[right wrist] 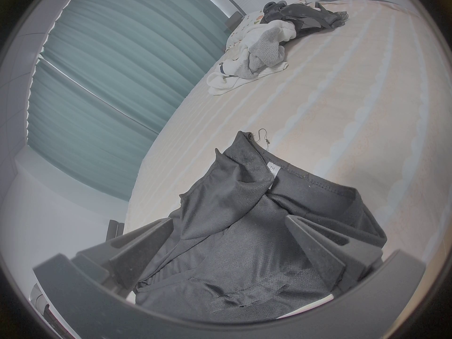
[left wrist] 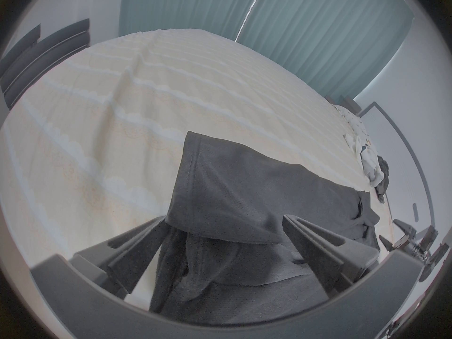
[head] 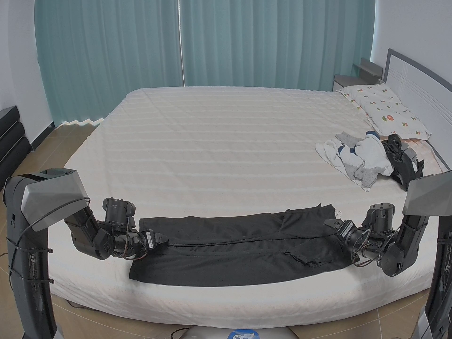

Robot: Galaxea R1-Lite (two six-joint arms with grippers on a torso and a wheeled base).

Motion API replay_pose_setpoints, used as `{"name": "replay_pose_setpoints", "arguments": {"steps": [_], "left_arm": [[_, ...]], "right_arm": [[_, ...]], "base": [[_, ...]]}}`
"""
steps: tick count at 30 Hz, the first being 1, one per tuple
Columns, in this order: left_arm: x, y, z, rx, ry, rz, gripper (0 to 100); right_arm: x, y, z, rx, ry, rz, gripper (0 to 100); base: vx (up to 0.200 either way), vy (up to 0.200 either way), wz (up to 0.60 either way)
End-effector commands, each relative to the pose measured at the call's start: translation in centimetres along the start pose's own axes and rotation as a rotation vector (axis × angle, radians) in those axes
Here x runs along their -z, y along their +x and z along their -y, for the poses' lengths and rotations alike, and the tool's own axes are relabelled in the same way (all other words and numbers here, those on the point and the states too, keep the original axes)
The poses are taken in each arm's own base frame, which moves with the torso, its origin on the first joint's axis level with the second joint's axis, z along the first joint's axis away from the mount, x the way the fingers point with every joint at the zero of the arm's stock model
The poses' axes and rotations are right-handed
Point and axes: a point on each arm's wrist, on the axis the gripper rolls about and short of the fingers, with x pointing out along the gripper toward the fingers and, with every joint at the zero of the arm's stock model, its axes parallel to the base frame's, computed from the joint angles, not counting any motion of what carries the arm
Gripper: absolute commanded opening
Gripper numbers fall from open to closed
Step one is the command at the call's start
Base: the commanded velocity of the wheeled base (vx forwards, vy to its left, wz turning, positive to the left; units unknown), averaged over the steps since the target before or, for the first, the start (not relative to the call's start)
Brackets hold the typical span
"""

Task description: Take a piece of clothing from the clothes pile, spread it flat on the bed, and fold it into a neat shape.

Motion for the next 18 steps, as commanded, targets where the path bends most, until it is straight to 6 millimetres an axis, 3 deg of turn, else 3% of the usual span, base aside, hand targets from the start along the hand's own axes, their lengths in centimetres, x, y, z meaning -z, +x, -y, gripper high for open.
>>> {"name": "replay_pose_setpoints", "arguments": {"steps": [1, 5, 6, 18], "left_arm": [[0.45, 0.32, 0.13, 0.002, 0.005, -0.014, 100], [0.46, 0.42, 0.3, 0.009, 0.01, -0.006, 100], [0.46, 0.42, 0.3, 0.009, 0.01, -0.006, 0], [0.37, 0.29, -0.01, -0.02, 0.004, 0.006, 0]], "right_arm": [[0.08, 0.04, 0.02, 0.001, -0.001, -0.003, 100], [0.1, 0.06, 0.06, 0.002, -0.001, -0.004, 100], [0.13, 0.08, 0.09, 0.003, -0.001, -0.005, 100], [0.39, -0.06, 0.08, 0.006, -0.005, -0.014, 100]], "base": [[0.0, 0.0, 0.0], [0.0, 0.0, 0.0], [0.0, 0.0, 0.0], [0.0, 0.0, 0.0]]}}
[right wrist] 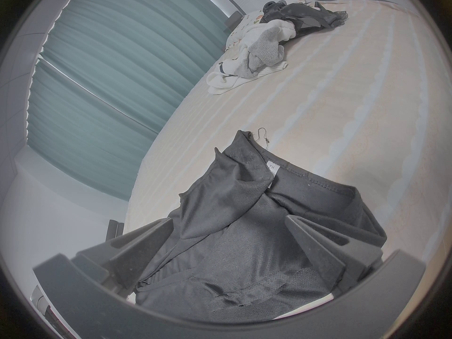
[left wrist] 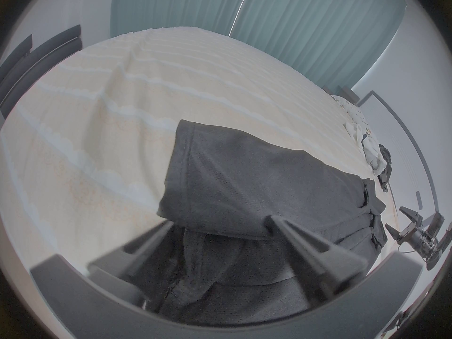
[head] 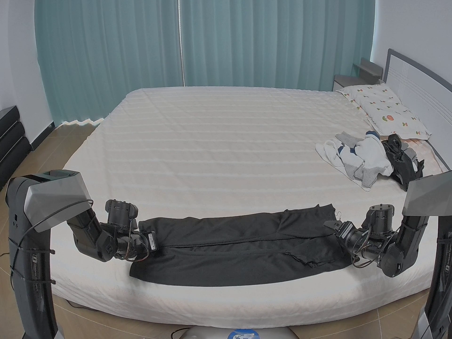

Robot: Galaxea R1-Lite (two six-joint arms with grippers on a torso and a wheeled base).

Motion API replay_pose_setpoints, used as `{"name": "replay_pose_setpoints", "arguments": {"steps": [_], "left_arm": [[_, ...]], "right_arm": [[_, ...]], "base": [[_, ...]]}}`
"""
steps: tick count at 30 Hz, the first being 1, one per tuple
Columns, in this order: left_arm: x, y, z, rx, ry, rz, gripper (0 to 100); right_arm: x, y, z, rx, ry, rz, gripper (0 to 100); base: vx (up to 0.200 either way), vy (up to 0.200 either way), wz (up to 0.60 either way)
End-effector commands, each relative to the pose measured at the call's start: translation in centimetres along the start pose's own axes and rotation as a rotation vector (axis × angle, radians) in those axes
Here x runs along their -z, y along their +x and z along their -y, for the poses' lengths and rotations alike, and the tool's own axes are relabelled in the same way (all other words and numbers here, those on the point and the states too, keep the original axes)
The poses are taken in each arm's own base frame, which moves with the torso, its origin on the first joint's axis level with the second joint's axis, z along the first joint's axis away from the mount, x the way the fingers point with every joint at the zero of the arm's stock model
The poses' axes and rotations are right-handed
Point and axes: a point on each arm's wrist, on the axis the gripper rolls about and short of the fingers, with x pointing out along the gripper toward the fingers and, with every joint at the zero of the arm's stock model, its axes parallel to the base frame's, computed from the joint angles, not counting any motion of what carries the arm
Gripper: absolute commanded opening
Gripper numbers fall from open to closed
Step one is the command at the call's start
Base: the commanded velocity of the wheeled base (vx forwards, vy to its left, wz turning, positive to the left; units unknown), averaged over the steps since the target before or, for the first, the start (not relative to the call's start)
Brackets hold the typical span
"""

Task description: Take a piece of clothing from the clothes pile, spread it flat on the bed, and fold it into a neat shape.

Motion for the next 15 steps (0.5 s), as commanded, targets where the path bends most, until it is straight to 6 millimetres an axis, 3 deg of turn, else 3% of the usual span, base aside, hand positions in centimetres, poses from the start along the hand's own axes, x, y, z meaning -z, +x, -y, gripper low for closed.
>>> {"name": "replay_pose_setpoints", "arguments": {"steps": [1, 15], "left_arm": [[-0.04, -0.08, -0.11, -0.017, -0.002, 0.008, 0], [-0.55, -0.46, -0.85, -0.028, -0.032, 0.038, 0]], "right_arm": [[0.25, 0.0, -0.04, 0.0, -0.002, -0.008, 100], [0.18, 0.0, 0.02, 0.001, 0.001, -0.007, 100]], "base": [[0.0, 0.0, 0.0], [0.0, 0.0, 0.0]]}}
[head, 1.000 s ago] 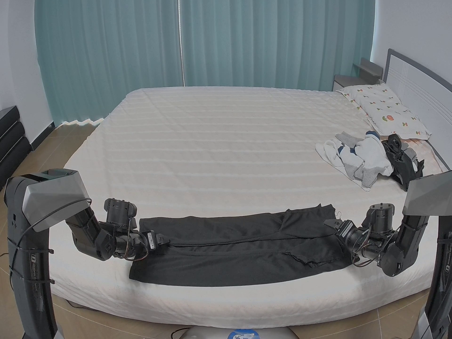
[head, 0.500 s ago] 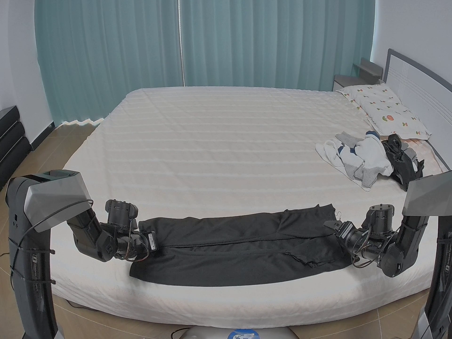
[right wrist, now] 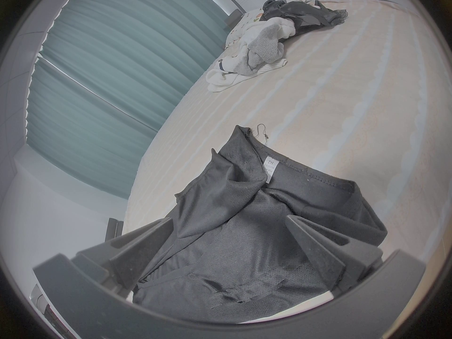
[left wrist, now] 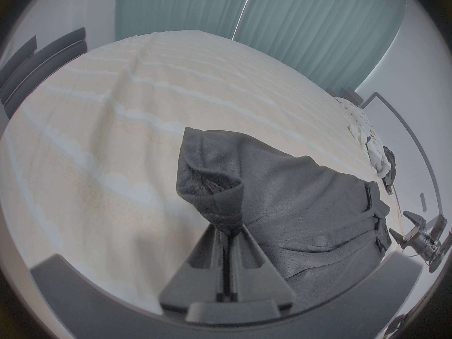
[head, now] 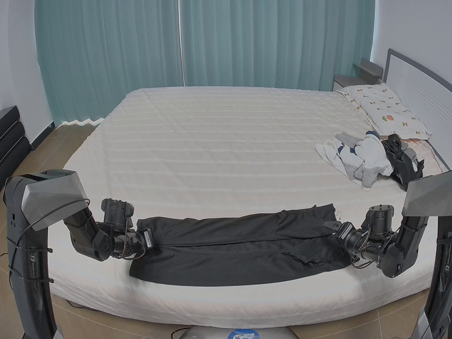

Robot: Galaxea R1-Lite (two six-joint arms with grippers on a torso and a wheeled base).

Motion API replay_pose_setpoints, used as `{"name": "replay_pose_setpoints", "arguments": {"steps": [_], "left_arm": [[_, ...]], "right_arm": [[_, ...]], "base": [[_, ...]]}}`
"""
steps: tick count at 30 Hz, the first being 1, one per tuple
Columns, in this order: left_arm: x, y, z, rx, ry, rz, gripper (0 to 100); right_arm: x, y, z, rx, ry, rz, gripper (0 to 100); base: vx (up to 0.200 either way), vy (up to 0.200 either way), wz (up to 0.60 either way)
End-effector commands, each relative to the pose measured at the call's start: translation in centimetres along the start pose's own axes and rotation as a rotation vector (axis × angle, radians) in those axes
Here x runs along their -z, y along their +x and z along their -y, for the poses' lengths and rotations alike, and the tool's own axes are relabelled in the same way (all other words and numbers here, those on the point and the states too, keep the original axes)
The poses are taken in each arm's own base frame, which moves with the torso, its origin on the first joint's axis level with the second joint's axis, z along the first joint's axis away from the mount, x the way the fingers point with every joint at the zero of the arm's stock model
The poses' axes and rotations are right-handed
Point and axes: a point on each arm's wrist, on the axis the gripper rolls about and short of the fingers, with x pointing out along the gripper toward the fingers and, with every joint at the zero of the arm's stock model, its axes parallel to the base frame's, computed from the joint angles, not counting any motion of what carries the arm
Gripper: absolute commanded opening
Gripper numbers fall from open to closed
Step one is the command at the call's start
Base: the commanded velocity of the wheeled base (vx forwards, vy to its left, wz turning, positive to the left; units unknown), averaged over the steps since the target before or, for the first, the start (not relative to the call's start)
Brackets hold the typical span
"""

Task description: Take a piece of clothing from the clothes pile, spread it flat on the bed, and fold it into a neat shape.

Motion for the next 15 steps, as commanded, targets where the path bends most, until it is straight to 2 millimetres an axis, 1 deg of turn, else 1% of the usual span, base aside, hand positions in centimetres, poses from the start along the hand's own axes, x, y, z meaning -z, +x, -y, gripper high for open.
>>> {"name": "replay_pose_setpoints", "arguments": {"steps": [1, 8, 11, 15], "left_arm": [[-0.07, -0.04, -0.13, -0.003, -0.003, 0.002, 0], [-0.11, 0.02, -0.12, -0.003, -0.003, 0.004, 0], [-0.11, 0.06, -0.12, -0.003, -0.008, 0.004, 0], [-0.22, 0.22, -0.09, -0.001, -0.008, 0.008, 0]], "right_arm": [[0.02, 0.03, 0.03, 0.0, 0.0, -0.001, 100], [0.07, 0.08, 0.09, 0.002, 0.0, -0.004, 100], [0.14, 0.15, 0.11, 0.002, 0.0, -0.006, 100], [0.14, 0.15, 0.11, 0.002, 0.0, -0.006, 100]], "base": [[0.0, 0.0, 0.0], [0.0, 0.0, 0.0], [-0.2, 0.0, 0.0], [0.0, 0.0, 0.0]]}}
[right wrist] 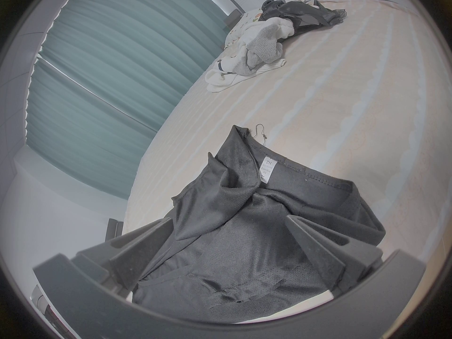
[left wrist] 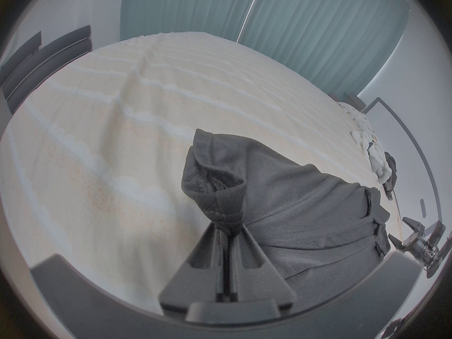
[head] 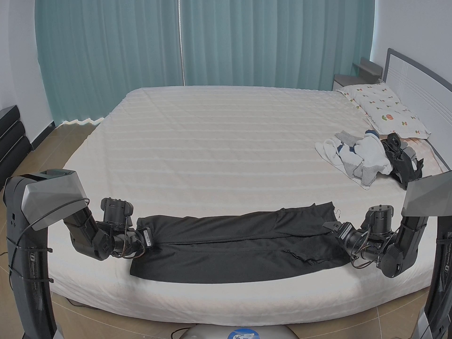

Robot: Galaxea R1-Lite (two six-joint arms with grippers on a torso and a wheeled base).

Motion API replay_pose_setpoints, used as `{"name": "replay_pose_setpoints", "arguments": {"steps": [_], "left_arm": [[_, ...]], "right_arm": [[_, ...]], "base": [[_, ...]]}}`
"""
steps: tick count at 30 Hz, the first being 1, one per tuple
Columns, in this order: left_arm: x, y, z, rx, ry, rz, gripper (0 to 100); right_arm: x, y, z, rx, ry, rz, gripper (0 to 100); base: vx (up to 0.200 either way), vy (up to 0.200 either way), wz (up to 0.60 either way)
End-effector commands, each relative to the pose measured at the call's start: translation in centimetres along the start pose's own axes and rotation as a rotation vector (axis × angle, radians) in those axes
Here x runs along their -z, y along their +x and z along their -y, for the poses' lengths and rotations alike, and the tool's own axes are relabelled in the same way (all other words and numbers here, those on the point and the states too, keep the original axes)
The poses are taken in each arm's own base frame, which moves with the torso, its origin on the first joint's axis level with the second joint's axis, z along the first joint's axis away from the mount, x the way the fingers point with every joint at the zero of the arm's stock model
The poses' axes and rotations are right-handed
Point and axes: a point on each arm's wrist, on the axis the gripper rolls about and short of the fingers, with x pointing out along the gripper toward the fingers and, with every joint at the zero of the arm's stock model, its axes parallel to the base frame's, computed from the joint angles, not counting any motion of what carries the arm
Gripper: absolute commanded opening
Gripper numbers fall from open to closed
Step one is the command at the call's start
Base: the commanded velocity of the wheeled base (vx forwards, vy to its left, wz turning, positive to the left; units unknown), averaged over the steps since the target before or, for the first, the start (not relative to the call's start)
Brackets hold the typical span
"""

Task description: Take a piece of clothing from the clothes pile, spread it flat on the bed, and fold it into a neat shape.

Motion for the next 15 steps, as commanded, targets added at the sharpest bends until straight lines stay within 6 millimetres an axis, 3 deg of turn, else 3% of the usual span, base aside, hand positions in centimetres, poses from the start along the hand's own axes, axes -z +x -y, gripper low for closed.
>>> {"name": "replay_pose_setpoints", "arguments": {"steps": [1, 15], "left_arm": [[-0.1, 0.2, 0.0, 0.002, -0.001, 0.002, 0], [-2.4, 0.2, 1.5, 0.047, -0.106, 0.106, 0]], "right_arm": [[0.1, 0.0, 0.0, 0.002, 0.0, -0.003, 100], [0.1, 0.0, 0.0, 0.0, 0.0, -0.002, 100]], "base": [[0.0, 0.0, 0.0], [0.0, 0.0, 0.0]]}}
